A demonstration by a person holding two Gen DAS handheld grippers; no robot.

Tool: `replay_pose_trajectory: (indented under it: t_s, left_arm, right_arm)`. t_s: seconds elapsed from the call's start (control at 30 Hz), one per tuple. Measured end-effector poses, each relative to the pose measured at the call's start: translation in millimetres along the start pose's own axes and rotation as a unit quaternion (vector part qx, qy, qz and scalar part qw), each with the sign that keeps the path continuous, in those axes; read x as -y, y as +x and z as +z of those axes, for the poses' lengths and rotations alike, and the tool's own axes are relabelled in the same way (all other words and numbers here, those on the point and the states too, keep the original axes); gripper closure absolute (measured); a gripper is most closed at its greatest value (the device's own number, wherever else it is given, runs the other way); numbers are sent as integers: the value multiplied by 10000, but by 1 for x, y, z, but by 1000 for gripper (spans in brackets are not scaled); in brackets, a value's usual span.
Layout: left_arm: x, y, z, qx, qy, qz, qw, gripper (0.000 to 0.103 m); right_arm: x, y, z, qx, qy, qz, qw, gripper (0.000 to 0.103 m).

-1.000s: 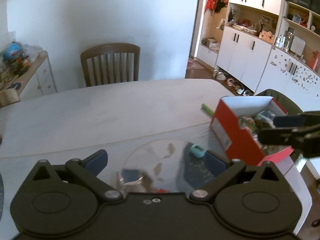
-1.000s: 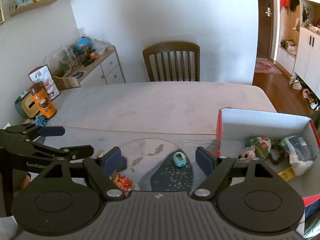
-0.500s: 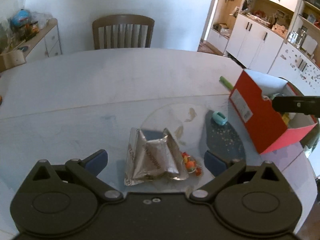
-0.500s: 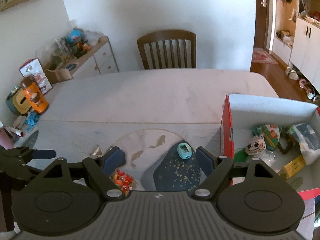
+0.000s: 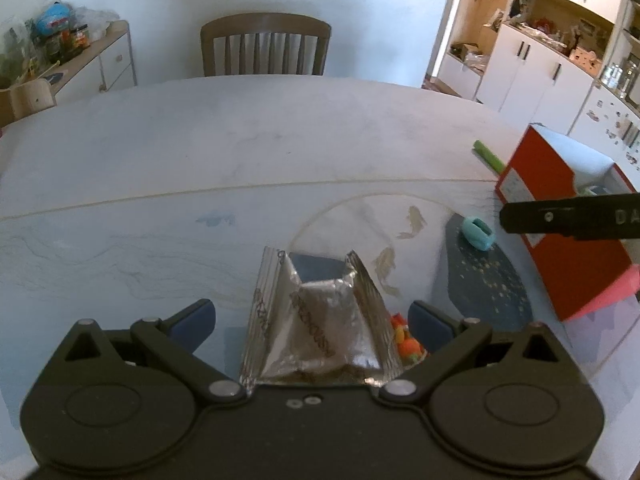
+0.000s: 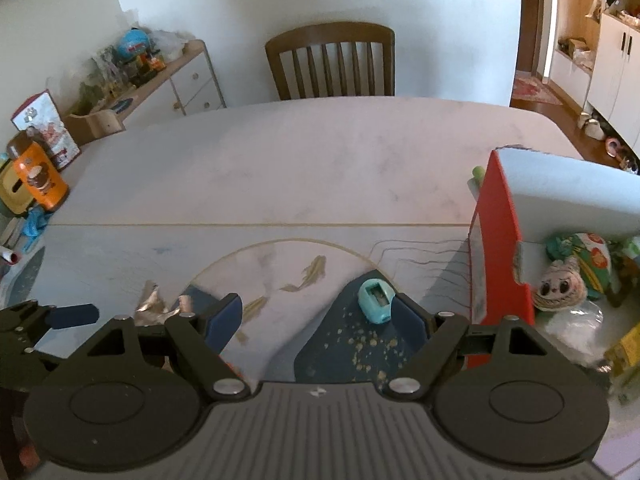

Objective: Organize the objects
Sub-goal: 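Lower the right gripper toward the teal sharpener while the left approaches the silver foil packet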

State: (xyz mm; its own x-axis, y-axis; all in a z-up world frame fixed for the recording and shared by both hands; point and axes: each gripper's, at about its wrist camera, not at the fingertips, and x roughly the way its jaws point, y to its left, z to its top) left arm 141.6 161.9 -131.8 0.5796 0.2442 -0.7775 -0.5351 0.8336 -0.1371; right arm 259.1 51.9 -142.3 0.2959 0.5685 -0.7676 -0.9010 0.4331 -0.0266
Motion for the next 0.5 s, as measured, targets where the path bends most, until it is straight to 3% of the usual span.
replay_pose_trajectory:
  t_s: [0.5]
  left_arm:
    - [-5, 38, 6, -295, -369, 4, 9989, 1]
  right_arm:
    - [25, 69, 6, -400, 312, -236, 9984, 22]
